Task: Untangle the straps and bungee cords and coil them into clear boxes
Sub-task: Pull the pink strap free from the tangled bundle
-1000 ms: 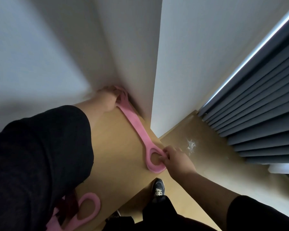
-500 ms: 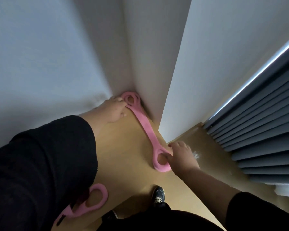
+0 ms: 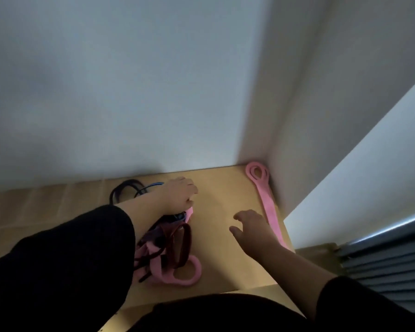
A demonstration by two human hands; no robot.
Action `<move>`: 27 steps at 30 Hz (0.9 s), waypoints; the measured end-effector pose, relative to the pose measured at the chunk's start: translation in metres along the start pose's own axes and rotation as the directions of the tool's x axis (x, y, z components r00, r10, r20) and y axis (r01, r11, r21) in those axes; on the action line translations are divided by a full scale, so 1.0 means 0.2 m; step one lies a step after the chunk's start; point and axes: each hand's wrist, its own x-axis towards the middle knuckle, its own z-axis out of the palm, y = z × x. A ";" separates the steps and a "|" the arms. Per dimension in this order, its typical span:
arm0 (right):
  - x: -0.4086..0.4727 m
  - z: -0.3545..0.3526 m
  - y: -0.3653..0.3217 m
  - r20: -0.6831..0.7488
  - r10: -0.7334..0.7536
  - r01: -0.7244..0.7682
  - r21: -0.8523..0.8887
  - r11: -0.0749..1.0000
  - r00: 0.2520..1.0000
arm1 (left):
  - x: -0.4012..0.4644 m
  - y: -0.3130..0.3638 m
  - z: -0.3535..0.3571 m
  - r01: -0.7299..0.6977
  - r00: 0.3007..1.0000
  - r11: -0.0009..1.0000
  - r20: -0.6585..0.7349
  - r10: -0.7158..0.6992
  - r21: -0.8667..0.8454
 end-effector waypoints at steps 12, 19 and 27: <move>0.03 0.26 -0.55 0.563 -0.313 0.388 -0.015 0.922 0.765 | -0.72 -0.19 0.23 0.153 0.978 0.961 -0.102 -0.180 -0.229; 0.00 0.46 -0.68 0.603 -0.295 0.447 -0.115 0.887 0.741 | -0.88 -0.17 0.40 0.068 0.997 0.992 -0.031 -0.072 -0.110; -0.07 0.59 -0.70 0.398 -0.287 0.331 -0.045 0.943 0.871 | -0.85 -0.16 0.50 0.081 0.995 0.993 -0.055 -0.086 -0.088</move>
